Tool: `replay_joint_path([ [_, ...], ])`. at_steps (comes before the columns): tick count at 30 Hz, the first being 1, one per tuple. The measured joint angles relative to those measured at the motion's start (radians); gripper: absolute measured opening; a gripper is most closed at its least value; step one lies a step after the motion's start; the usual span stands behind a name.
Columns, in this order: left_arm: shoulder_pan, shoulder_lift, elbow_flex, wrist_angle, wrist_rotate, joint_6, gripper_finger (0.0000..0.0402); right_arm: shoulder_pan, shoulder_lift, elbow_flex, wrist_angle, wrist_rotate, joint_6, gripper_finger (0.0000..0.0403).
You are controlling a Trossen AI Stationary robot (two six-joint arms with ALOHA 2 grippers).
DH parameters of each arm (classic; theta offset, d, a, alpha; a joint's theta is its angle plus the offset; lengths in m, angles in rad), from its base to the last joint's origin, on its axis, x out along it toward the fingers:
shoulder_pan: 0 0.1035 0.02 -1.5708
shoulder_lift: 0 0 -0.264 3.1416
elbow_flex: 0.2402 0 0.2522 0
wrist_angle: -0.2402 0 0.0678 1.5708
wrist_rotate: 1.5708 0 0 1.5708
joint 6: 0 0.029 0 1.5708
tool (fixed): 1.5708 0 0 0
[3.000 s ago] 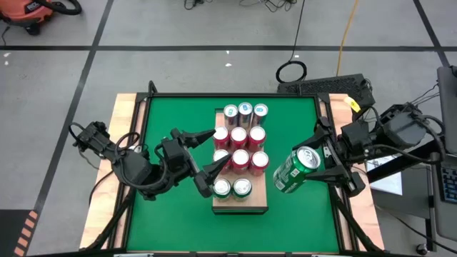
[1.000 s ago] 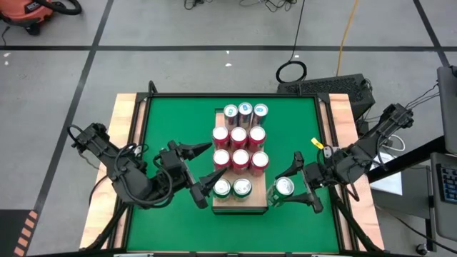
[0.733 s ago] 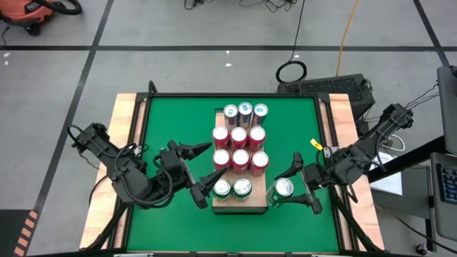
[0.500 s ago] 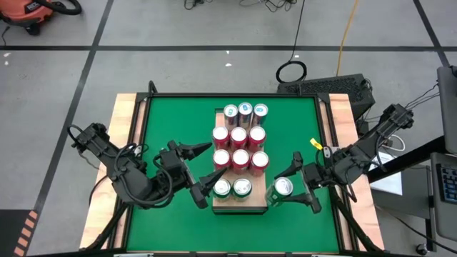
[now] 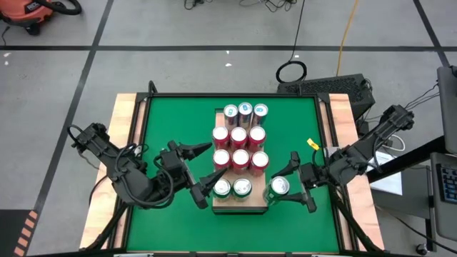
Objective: Place canned beverage on shelf
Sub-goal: Put the green soda can on the shelf aligned with the other green soda cans
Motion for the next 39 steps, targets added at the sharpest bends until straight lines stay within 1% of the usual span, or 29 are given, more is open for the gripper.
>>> replay_joint_path([
  [11,-0.002,0.000,0.000,-0.008,0.000,-0.002,0.0384,0.000,0.055,0.000,0.007,-0.001,0.006,0.0295],
  [17,-0.003,0.000,0.000,-0.035,0.000,-0.061,0.0384,0.000,0.056,0.000,0.011,-0.001,0.007,0.0295],
  [39,-0.003,-0.001,0.000,-0.032,0.013,-0.053,0.0384,0.000,0.056,0.000,0.017,0.000,0.003,0.0295],
])
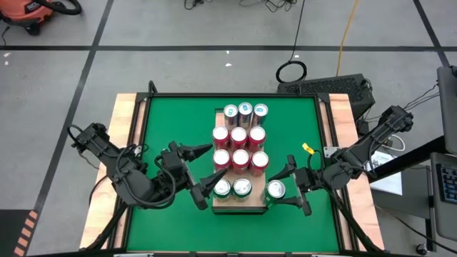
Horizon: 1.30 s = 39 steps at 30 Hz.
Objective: Place canned beverage on shelf
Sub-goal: Put the green soda can on the shelf aligned with the other green soda cans
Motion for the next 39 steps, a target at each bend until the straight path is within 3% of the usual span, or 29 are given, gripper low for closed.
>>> replay_joint_path([
  [22,0.000,0.000,0.000,-0.002,0.000,0.002,0.0384,-0.045,0.017,0.000,0.001,-0.004,-0.075,0.0295],
  [39,0.000,0.000,0.000,-0.002,0.000,0.002,0.0384,-0.053,0.139,0.000,0.013,-0.002,-0.065,0.0295],
])
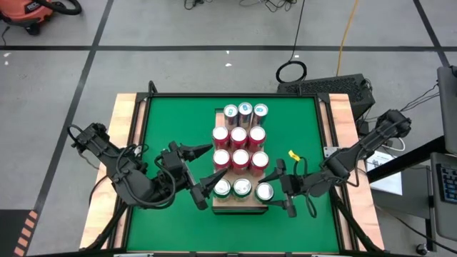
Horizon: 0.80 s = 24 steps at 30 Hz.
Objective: Place canned beverage on shelf
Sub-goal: Put the green soda can on the shelf aligned with the other green soda cans
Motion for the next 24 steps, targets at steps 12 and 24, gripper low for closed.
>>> replay_joint_path([
  [12,0.000,0.000,0.000,0.000,0.000,0.001,0.0384,-0.006,0.035,0.001,0.045,0.005,-0.013,0.0296],
  [24,0.000,0.000,0.000,-0.001,0.020,0.000,0.0384,-0.034,0.034,0.001,0.044,0.008,-0.012,0.0349],
])
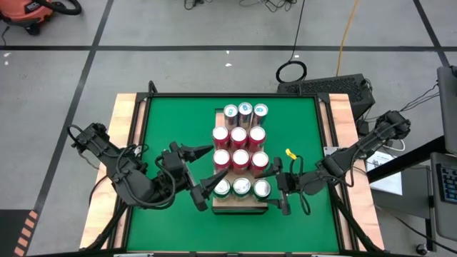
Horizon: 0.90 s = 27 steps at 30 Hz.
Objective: Place canned beverage on shelf
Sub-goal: Put the green soda can on the shelf aligned with the other green soda cans
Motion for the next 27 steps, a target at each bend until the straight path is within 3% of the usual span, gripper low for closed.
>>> replay_joint_path([
  [9,0.000,0.000,0.000,0.000,0.002,0.000,0.0384,-0.003,-0.042,0.000,0.007,-0.004,-0.002,0.0354],
  [18,0.000,0.000,0.000,-0.021,0.005,-0.002,0.0384,0.029,-0.195,0.000,-0.071,-0.008,0.017,0.0350],
  [27,0.000,0.000,0.000,-0.030,0.005,-0.001,0.0384,0.084,-0.242,0.000,-0.332,-0.006,0.255,0.0283],
])
